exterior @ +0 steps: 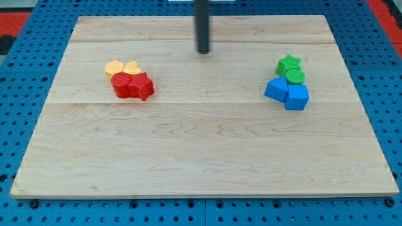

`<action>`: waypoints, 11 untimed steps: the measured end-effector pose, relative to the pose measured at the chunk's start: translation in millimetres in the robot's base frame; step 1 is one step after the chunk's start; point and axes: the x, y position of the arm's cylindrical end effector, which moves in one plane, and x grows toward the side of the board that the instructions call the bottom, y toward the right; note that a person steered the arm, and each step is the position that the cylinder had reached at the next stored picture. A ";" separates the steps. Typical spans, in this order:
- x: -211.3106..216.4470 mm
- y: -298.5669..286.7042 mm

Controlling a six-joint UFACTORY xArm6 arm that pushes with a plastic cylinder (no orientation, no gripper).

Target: Move the green star to the center

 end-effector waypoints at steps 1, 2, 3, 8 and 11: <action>-3.4 93.7; 22.1 172.1; 51.4 188.0; 47.0 88.7; 16.0 -8.7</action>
